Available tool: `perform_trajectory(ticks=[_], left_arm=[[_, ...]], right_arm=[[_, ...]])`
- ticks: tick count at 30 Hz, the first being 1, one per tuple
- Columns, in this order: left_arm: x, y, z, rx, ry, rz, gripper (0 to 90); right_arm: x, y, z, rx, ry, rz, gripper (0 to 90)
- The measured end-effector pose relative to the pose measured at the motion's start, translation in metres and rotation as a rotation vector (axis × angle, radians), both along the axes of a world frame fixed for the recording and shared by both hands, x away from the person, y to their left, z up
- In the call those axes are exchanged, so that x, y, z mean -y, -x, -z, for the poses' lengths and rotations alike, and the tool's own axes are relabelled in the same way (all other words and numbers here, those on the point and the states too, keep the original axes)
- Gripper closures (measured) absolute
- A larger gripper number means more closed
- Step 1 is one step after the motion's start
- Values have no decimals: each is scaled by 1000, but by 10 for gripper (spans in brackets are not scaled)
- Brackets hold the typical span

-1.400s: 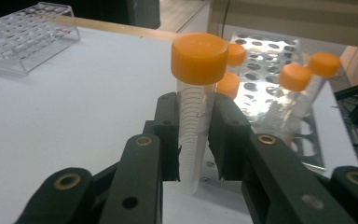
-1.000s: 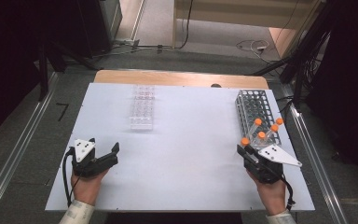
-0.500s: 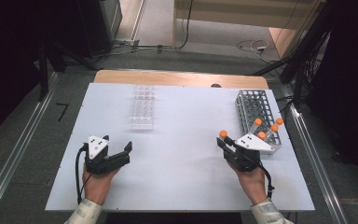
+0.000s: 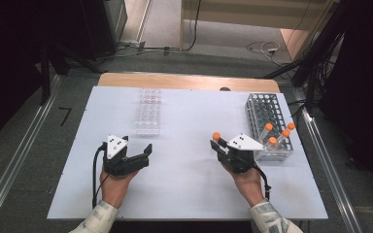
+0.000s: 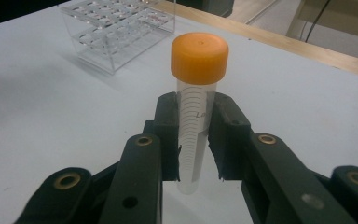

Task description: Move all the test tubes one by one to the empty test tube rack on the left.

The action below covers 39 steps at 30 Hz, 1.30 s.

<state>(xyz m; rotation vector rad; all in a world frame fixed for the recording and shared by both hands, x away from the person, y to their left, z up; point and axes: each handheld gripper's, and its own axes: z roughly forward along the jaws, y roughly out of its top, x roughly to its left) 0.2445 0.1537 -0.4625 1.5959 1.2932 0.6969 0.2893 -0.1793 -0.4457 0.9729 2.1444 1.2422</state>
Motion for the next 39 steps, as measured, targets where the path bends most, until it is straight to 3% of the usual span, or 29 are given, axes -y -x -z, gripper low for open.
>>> perform_trajectory(ticks=[8,17,31,37,39], left_arm=[[14,-2,-4,14,-10,52,112],[29,-5,-10,31,16,127,100],[44,-11,-20,47,22,163,64],[52,-10,-27,64,45,187,114],[54,-10,-29,70,51,206,179]], right_arm=[[-17,-5,3,-8,14,-33,721],[-35,-8,7,-16,24,-72,720],[-63,-5,5,-12,12,-137,720],[-72,-3,4,-8,12,-162,721],[-75,-3,3,-5,13,-173,721]])
